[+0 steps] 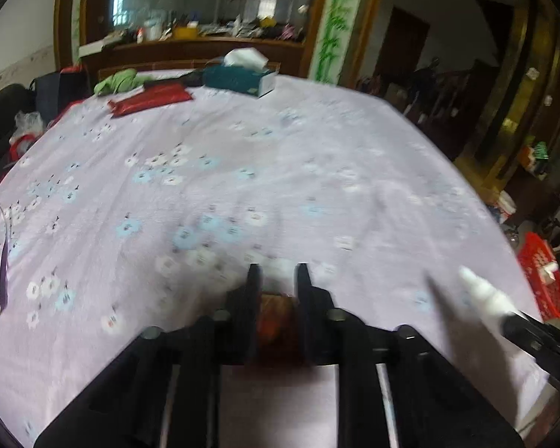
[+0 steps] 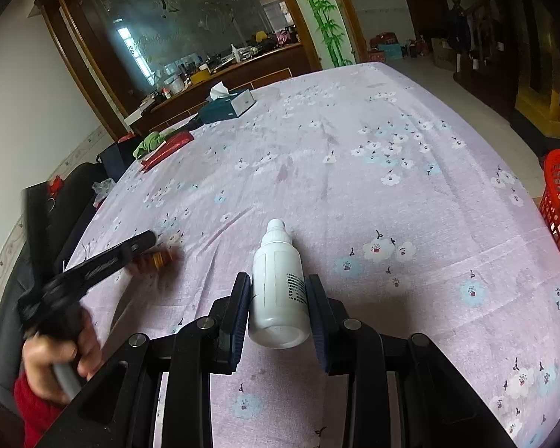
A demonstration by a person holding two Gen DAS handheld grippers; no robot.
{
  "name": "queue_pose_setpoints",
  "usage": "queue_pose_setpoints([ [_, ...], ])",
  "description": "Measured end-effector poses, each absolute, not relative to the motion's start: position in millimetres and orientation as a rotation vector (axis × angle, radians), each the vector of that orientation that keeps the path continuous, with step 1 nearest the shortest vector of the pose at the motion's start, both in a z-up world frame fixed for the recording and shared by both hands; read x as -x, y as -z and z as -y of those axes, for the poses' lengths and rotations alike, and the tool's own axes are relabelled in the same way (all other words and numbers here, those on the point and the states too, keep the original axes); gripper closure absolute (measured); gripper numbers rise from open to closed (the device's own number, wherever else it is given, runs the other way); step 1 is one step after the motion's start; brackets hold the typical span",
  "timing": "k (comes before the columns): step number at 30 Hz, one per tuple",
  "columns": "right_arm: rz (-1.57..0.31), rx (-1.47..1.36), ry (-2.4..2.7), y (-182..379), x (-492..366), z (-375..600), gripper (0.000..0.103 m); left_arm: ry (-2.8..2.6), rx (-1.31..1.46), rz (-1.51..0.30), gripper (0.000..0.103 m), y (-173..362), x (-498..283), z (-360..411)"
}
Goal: Collect trash
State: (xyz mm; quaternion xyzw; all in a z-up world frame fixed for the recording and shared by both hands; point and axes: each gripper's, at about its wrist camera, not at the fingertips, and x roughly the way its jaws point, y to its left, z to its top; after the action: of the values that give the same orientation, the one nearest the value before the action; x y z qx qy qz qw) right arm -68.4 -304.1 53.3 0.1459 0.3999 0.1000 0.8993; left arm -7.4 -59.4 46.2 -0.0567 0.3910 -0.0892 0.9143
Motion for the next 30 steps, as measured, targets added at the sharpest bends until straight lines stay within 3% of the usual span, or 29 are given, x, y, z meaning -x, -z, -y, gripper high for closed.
queue_pose_setpoints([
  [9, -0.829, -0.293, -0.200, -49.7, 73.8, 305.6, 0.071, 0.229, 0.145, -0.794, 0.086, -52.3, 33.1, 68.4],
  [13, -0.826, -0.303, -0.194, -49.9, 75.1, 309.1, 0.071, 0.175, 0.174, -0.787, 0.060, -55.8, 32.7, 45.0],
  [25, -0.832, -0.304, -0.219, -47.9, 78.2, 304.6, 0.071, 0.181, 0.126, -0.904, 0.060, -22.9, 27.5, 51.8],
  [30, -0.832, -0.309, -0.220, -47.4, 78.9, 303.9, 0.071, 0.171, 0.123, -0.918, 0.068, -11.5, 23.5, 53.3],
])
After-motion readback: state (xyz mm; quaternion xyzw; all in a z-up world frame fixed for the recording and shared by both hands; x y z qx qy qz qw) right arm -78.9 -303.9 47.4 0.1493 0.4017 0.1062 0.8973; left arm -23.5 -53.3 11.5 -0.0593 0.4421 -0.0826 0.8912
